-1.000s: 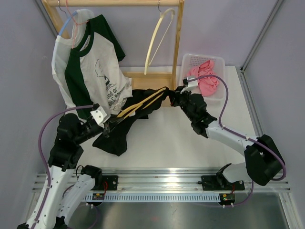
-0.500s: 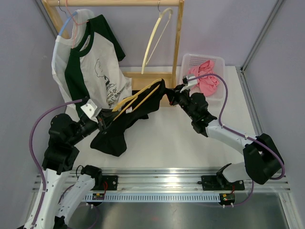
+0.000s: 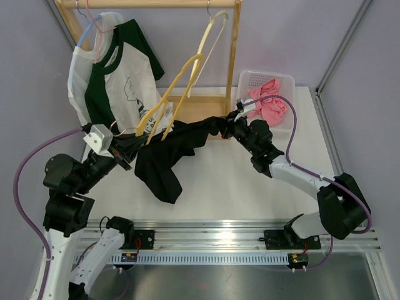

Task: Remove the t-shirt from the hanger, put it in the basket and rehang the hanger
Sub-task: Remove the tshirt from the hanger

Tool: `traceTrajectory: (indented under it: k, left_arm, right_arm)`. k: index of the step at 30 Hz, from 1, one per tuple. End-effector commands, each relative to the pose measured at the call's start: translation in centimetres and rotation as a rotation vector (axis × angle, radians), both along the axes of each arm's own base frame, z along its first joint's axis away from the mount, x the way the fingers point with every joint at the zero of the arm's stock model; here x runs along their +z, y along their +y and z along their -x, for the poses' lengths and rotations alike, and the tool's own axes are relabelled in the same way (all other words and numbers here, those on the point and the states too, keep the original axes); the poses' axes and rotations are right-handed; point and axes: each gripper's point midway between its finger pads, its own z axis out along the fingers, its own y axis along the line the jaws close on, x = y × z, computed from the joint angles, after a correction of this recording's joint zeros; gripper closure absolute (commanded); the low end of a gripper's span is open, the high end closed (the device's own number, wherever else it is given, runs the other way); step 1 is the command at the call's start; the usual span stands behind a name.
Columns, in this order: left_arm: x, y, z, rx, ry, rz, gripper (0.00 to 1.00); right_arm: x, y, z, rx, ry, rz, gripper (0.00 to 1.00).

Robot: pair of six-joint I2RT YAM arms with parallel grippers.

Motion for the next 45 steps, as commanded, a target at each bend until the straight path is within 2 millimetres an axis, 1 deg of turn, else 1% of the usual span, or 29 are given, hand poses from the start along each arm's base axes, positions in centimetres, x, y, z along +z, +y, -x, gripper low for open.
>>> traceTrajectory:
  k: [1, 5, 6, 9, 10, 12, 13, 14, 15, 16, 17, 18, 19, 20, 22, 25, 27, 28, 29, 30, 32, 34, 35, 37, 39, 40, 42, 43, 45]
  left_arm:
    - [5.3, 0.9, 1.5, 0.031, -0.153, 0.087, 1.00]
    - [4.0, 0.7, 1.4, 0.019, -0.139, 0.101, 1.00]
    - [3.4, 0.4, 1.1, 0.006, -0.140, 0.101, 1.00]
    - [3.2, 0.0, 1.1, -0.022, -0.156, 0.104, 1.00]
    - [3.3, -0.1, 1.0, -0.027, -0.152, 0.110, 1.00]
    - [3.9, -0.2, 1.0, -0.034, -0.180, 0.130, 1.00]
    - [3.6, -0.4, 0.8, -0.043, -0.167, 0.152, 1.00]
    - [4.9, -0.3, 1.1, -0.046, -0.226, 0.182, 1.00]
    - [5.0, -0.4, 1.0, -0.053, -0.240, 0.202, 1.00]
    - [4.4, -0.6, 0.8, -0.069, -0.227, 0.229, 1.00]
    - [5.4, -0.7, 1.2, -0.087, -0.285, 0.257, 1.00]
    - [5.6, -0.8, 1.2, -0.100, -0.298, 0.273, 1.00]
    - [5.3, -1.1, 1.2, -0.119, -0.290, 0.291, 1.00]
    - [6.1, -1.1, 1.7, -0.140, -0.335, 0.304, 1.00]
    - [6.3, -1.1, 1.6, -0.140, -0.334, 0.310, 1.00]
    - [6.3, -0.5, 1.0, -0.079, -0.309, 0.286, 1.00]
    - [5.7, 0.6, 0.1, 0.011, -0.279, 0.264, 1.00]
    - [5.8, 1.3, 0.3, 0.048, -0.284, 0.266, 1.00]
    - [5.4, 2.4, -0.4, 0.125, -0.267, 0.279, 1.00]
    - [5.1, 3.1, -0.5, 0.166, -0.266, 0.283, 1.00]
    - [4.5, 4.6, -1.2, 0.264, -0.269, 0.272, 1.00]
    - [3.7, 5.1, -2.0, 0.309, -0.257, 0.234, 1.00]
    - [3.1, 5.3, -2.8, 0.334, -0.240, 0.221, 1.00]
    - [1.8, 5.4, -4.0, 0.362, -0.222, 0.182, 1.00]
    - [0.5, 5.3, -5.3, 0.380, -0.206, 0.158, 1.00]
    - [-0.3, 5.4, -6.0, 0.395, -0.198, 0.158, 1.00]
    - [-1.2, 5.3, -6.9, 0.401, -0.183, 0.151, 1.00]
    - [-1.8, 5.0, -7.2, 0.391, -0.171, 0.144, 1.00]
    - [-2.6, 4.6, -7.9, 0.379, -0.135, 0.135, 1.00]
  right_arm:
    - [0.4, -1.3, -1.1, -0.032, -0.035, 0.043, 1.00]
    - [1.1, 0.4, 1.4, 0.140, -0.101, 0.081, 1.00]
    - [1.2, 1.6, 2.9, 0.247, -0.119, 0.087, 1.00]
    - [1.4, 3.9, 6.2, 0.447, -0.178, 0.113, 1.00]
    - [1.4, 5.1, 7.5, 0.498, -0.207, 0.128, 1.00]
    - [1.2, 6.4, 8.5, 0.546, -0.242, 0.158, 1.00]
    - [1.2, 7.2, 9.2, 0.571, -0.256, 0.165, 1.00]
    - [0.5, 8.4, 10.3, 0.630, -0.268, 0.186, 1.00]
    - [0.9, 9.3, 10.9, 0.668, -0.288, 0.189, 1.00]
    - [0.3, 9.9, 11.5, 0.709, -0.277, 0.207, 1.00]
    - [-0.5, 10.6, 12.0, 0.757, -0.282, 0.230, 1.00]
    - [-0.1, 11.7, 12.7, 0.795, -0.299, 0.238, 1.00]
    - [-1.1, 11.9, 13.0, 0.820, -0.282, 0.274, 0.99]
    - [-1.7, 12.4, 13.2, 0.836, -0.269, 0.292, 0.99]
    - [-1.9, 12.8, 13.2, 0.839, -0.249, 0.311, 0.99]
    - [-2.5, 12.4, 12.8, 0.815, -0.248, 0.339, 0.99]
    - [-3.4, 12.0, 13.4, 0.843, -0.218, 0.373, 0.97]
    - [-3.9, 11.9, 13.5, 0.862, -0.225, 0.400, 0.90]
    - [-4.0, 12.0, 13.7, 0.885, -0.220, 0.408, 0.87]
    - [-5.1, 11.8, 14.0, 0.902, -0.173, 0.435, 0.85]
    - [-5.9, 12.2, 13.0, 0.895, -0.140, 0.471, 0.83]
    - [-8.7, 12.4, 12.4, 0.904, -0.044, 0.523, 0.82]
    - [-8.6, 12.8, 12.1, 0.909, -0.028, 0.531, 0.82]
    - [-11.1, 13.2, 12.0, 0.937, 0.068, 0.556, 0.82]
    - [-12.1, 13.7, 12.0, 0.956, 0.097, 0.555, 0.78]
    - [-13.7, 14.0, 11.9, 0.949, 0.134, 0.566, 0.77]
    - [-15.2, 14.5, 11.8, 0.932, 0.164, 0.587, 0.76]
    - [-16.7, 14.5, 11.4, 0.907, 0.197, 0.613, 0.76]
    - [-17.7, 14.6, 11.6, 0.905, 0.227, 0.635, 0.75]
